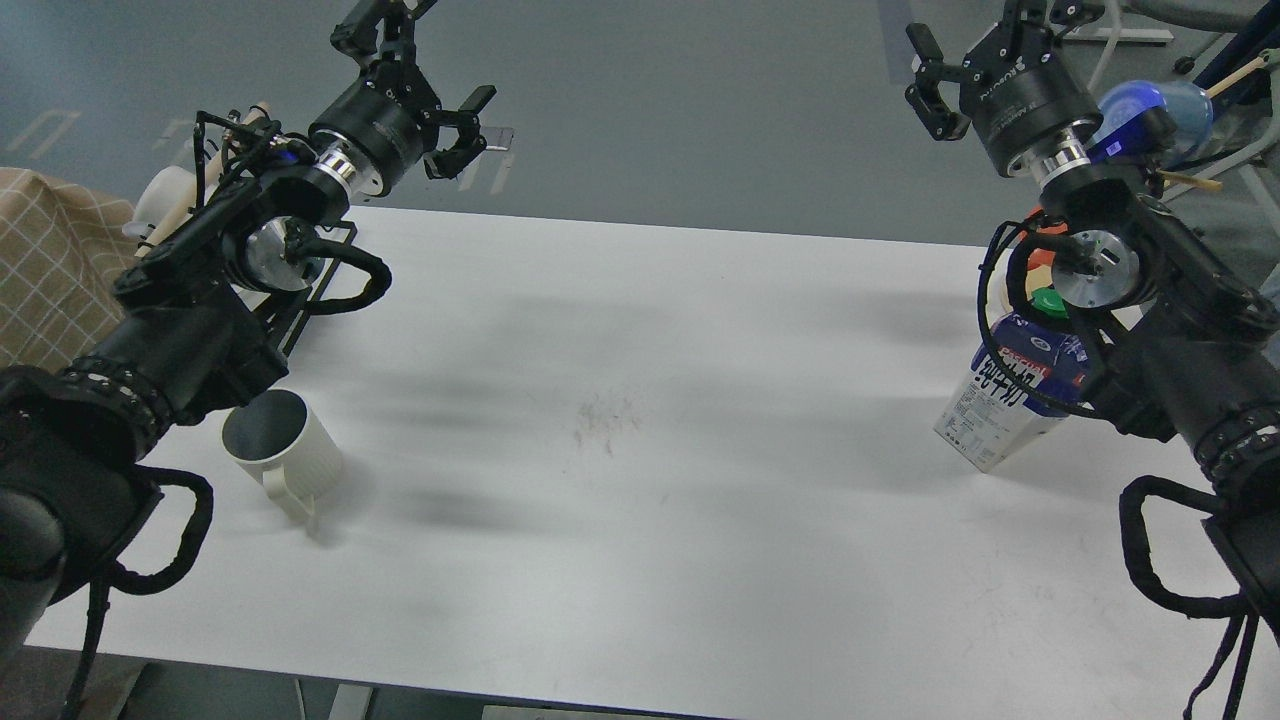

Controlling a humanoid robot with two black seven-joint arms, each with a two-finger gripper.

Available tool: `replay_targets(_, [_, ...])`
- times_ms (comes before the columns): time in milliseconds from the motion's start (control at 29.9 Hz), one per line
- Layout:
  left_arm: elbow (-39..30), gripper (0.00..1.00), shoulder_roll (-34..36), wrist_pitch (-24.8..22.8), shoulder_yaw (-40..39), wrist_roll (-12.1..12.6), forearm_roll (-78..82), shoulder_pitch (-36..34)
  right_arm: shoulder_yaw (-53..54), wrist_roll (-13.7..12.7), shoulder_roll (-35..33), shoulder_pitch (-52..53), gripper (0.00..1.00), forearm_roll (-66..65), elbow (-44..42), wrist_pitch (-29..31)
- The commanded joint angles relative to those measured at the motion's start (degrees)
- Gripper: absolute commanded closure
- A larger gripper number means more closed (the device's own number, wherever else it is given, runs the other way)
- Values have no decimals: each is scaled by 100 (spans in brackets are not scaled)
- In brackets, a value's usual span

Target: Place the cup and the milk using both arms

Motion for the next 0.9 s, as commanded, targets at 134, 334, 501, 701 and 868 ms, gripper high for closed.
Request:
replay_targets(134, [-35, 1, 0, 0, 12, -143, 9, -5, -28, -9, 7, 17, 0, -1, -6, 0])
replay_targets(334, [-35, 1, -18, 0, 12, -143, 9, 74, -37, -18, -2, 17, 0, -1, -6, 0])
replay_targets(501, [-35, 1, 18, 0, 20, -143, 9, 65, -37, -9, -54, 35, 0, -1, 3, 0])
replay_targets(701, [-35, 1, -70, 0, -6, -170, 0, 39, -54, -9, -63, 43, 0, -9, -6, 0])
replay_targets(868, [-35, 1, -97, 0, 12, -117, 9, 13, -63, 8, -63, 43, 0, -9, -15, 0])
